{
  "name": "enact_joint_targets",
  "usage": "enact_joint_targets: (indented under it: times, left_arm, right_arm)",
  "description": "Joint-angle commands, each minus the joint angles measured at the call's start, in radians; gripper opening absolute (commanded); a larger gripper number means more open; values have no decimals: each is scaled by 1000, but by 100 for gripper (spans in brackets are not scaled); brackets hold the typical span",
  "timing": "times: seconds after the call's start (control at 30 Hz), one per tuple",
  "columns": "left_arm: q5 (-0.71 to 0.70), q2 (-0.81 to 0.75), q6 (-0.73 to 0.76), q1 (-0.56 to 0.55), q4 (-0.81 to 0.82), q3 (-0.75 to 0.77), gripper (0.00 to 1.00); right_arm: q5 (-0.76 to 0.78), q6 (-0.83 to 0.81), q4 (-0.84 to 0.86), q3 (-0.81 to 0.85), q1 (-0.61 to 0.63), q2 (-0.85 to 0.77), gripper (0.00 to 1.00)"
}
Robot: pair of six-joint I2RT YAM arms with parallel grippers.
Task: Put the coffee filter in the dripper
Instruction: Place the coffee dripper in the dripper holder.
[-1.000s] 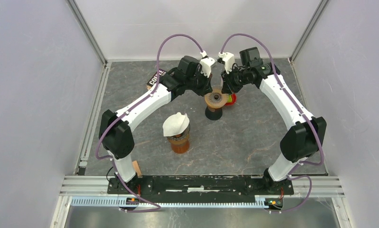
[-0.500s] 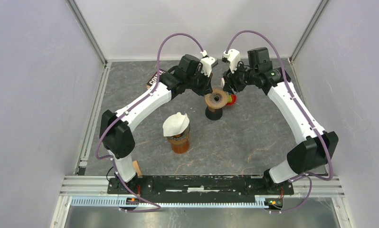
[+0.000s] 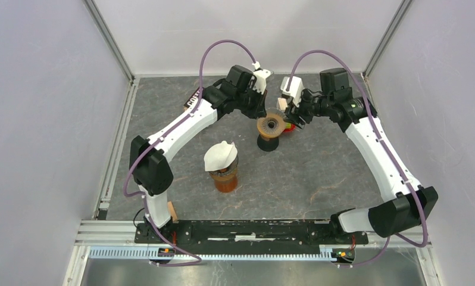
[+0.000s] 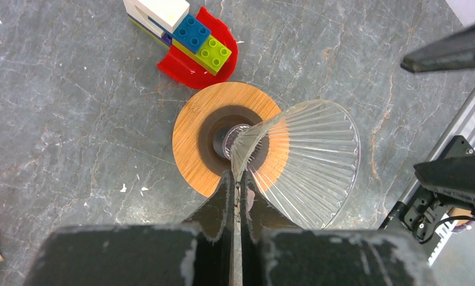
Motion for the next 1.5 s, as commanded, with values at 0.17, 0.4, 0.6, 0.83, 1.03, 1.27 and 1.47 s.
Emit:
enact_joint_targets:
  times: [0.17, 0.4, 0.6, 0.83, 1.03, 1.27, 1.47]
  left_arm:
    - [23, 56, -106, 14, -46, 82, 2]
    - [56, 92, -143, 33, -52, 102, 2]
    - [69, 117, -144, 35, -72, 128, 2]
    - [70, 127, -156, 37, -87, 138, 2]
    - [70, 119, -154, 36, -95, 136, 2]
    - [78, 129, -148, 37, -97, 141, 2]
    - [76, 155, -140, 37, -96, 157, 2]
  right_arm:
    - [83, -311, -108, -61, 127, -40, 61]
    - [193, -337, -97, -88, 219, -15, 60]
    - [239, -339, -85, -93, 234, 22, 58]
    - [274, -359, -69, -93, 235, 74, 55]
    - [285, -361, -48, -94, 236, 102, 45]
    - [250, -347, -3, -135, 236, 108, 27]
    - [238, -336, 23, -176, 228, 107, 13]
